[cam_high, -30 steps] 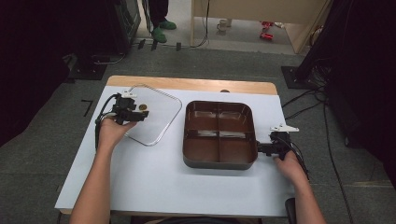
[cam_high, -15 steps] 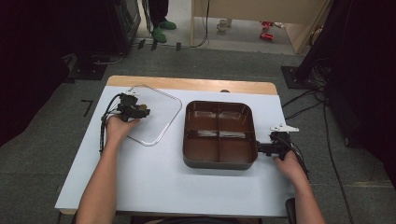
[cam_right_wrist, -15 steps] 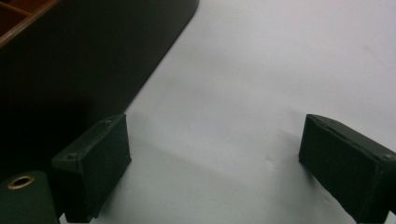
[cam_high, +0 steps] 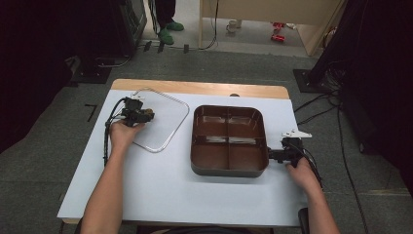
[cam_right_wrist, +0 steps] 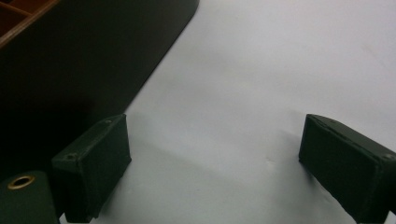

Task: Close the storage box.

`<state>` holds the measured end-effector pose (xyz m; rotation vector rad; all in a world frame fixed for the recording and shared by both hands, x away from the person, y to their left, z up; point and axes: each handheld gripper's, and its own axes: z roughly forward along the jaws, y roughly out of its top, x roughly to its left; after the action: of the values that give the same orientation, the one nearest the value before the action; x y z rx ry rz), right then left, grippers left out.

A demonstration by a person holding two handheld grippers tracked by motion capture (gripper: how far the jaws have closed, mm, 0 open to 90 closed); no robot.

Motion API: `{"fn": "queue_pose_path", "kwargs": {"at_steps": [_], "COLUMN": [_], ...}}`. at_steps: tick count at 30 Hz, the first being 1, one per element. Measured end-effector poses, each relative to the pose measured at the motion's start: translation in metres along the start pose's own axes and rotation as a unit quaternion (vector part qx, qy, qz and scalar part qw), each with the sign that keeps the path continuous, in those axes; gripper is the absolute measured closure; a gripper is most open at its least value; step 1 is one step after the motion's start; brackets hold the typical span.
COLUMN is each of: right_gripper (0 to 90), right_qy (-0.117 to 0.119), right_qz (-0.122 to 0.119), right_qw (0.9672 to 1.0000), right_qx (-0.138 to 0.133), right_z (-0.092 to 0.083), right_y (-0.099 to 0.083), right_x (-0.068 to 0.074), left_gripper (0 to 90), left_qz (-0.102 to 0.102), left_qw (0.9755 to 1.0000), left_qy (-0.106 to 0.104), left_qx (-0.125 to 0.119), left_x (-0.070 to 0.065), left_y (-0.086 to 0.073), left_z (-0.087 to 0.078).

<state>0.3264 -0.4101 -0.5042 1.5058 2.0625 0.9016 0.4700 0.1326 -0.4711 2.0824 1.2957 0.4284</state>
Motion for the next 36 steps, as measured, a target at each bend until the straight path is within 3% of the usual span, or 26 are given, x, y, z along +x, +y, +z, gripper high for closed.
{"fn": "queue_pose_path", "kwargs": {"at_steps": [5,11,15,25,29,34,36], "right_gripper": [8.4,8.3,8.3,8.3,8.3,8.3,8.3], "right_qy": [0.0,0.0,0.0,0.0,0.0,0.0,0.0], "right_qz": [0.0,-0.001,-0.001,0.0,0.0,0.001,-0.001], "right_qw": [1.0,1.0,1.0,1.0,1.0,1.0,1.0], "right_qx": [0.0,0.0,0.0,0.0,0.0,0.0,0.0], "right_z": [0.0,0.0,0.0,0.0,0.0,0.0,0.0], "right_y": [0.0,0.0,0.0,0.0,0.0,0.0,0.0], "right_x": [0.0,0.0,0.0,0.0,0.0,0.0,0.0], "left_gripper": [59.2,59.3,59.3,59.3,59.3,59.3,59.3], "left_qz": [-0.008,0.005,-0.002,0.027,0.038,0.056,0.059], "left_qw": [0.9999,0.9997,0.9991,0.9969,0.9952,0.9891,0.9877], "left_qy": [-0.012,-0.015,-0.029,-0.054,-0.068,-0.104,-0.113], "left_qx": [-0.001,-0.017,-0.03,-0.051,-0.06,-0.089,-0.09], "left_x": [0.004,0.001,-0.003,-0.03,-0.042,-0.057,-0.062], "left_y": [0.002,0.008,0.016,0.038,0.046,0.052,0.054], "left_z": [-0.014,-0.046,-0.066,-0.101,-0.111,-0.119,-0.117]}}
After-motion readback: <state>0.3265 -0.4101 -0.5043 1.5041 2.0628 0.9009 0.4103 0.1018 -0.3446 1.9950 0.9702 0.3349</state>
